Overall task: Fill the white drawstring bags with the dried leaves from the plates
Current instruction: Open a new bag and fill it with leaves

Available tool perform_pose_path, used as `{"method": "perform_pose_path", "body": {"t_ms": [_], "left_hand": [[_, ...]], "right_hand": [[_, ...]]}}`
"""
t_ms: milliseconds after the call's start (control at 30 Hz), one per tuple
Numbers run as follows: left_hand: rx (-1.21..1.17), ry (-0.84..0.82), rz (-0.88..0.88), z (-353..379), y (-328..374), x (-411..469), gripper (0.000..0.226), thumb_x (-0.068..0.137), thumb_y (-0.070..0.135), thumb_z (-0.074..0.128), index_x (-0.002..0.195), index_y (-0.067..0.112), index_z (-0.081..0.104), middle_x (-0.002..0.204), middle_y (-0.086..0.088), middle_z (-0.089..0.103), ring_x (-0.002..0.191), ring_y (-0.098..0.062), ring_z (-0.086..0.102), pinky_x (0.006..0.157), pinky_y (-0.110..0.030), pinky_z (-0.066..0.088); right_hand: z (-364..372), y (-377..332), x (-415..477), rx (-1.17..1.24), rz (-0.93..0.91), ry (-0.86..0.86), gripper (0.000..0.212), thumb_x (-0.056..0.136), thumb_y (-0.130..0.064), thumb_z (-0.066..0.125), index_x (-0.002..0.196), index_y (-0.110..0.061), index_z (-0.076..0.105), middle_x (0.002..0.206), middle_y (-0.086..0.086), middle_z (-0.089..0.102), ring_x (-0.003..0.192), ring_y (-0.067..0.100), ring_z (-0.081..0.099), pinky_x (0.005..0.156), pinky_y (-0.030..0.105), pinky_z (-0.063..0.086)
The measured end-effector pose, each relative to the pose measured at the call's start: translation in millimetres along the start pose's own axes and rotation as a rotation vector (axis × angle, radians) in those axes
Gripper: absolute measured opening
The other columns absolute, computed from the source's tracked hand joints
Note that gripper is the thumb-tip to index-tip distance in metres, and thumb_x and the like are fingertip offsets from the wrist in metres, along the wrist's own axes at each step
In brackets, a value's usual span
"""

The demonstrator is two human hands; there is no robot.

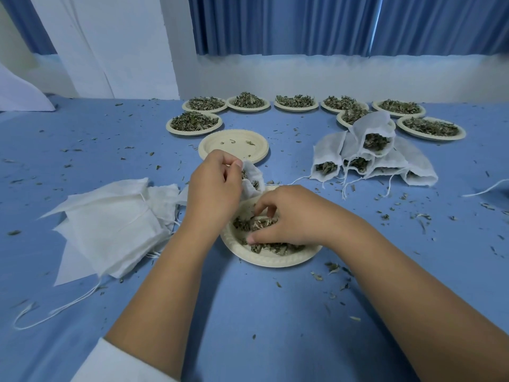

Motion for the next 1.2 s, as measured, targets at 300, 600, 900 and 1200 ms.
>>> {"method": "perform_pose_path", "body": {"t_ms": [300,600,900,1200], "left_hand": [[-0.018,-0.011,-0.010,-1.0,2.8,-2.0,0.020,0.097,0.022,0.053,0.078,0.029,0.053,0.069,-0.004,0.064,0.074,-0.025,0.065,0.074,-0.049,0.055],[-0.009,-0.008,-0.007,-0.5,1.1,-1.0,0.021,0.097,0.022,0.052,0.078,0.029,0.053,0.067,-0.002,0.063,0.070,-0.022,0.063,0.066,-0.036,0.050],[-0.025,-0.003,-0.030,-3.3,1.2,-0.3,0.017,0.097,0.024,0.053,0.080,0.027,0.056,0.073,-0.002,0.065,0.078,-0.020,0.066,0.073,-0.042,0.056],[-0.183,-0.071,-0.108,-2.1,2.4,0.2,0.015,0.097,0.024,0.056,0.082,0.024,0.061,0.059,0.013,0.059,0.057,-0.002,0.057,0.071,-0.039,0.056]], "right_hand": [[-6.0,2.2,-2.1,-0.030,0.011,0.053,0.036,0.078,-0.054,0.074,0.106,-0.032,0.071,0.101,-0.007,0.063,0.095,0.012,0.059,0.080,0.031,0.050],[-1.8,-4.0,-3.4,-0.025,-0.014,-0.009,0.033,0.080,-0.033,0.079,0.112,-0.029,0.070,0.101,-0.009,0.055,0.090,0.010,0.053,0.070,0.024,0.040],[-7.7,-0.4,-2.1,0.085,-0.079,0.026,0.019,0.083,-0.018,0.074,0.098,-0.029,0.077,0.070,-0.021,0.057,0.058,-0.005,0.053,0.052,0.011,0.037],[-31.9,17.2,-1.1,0.928,-0.073,0.296,0.016,0.082,-0.013,0.078,0.096,-0.021,0.078,0.088,0.002,0.076,0.082,0.009,0.071,0.073,0.020,0.056]]}}
Point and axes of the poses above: each hand's wrist, its own x-axis towards the middle knuckle, its own z-axis out of the palm, y = z × x, the point moved 2 cm from there along x, towards the middle knuckle
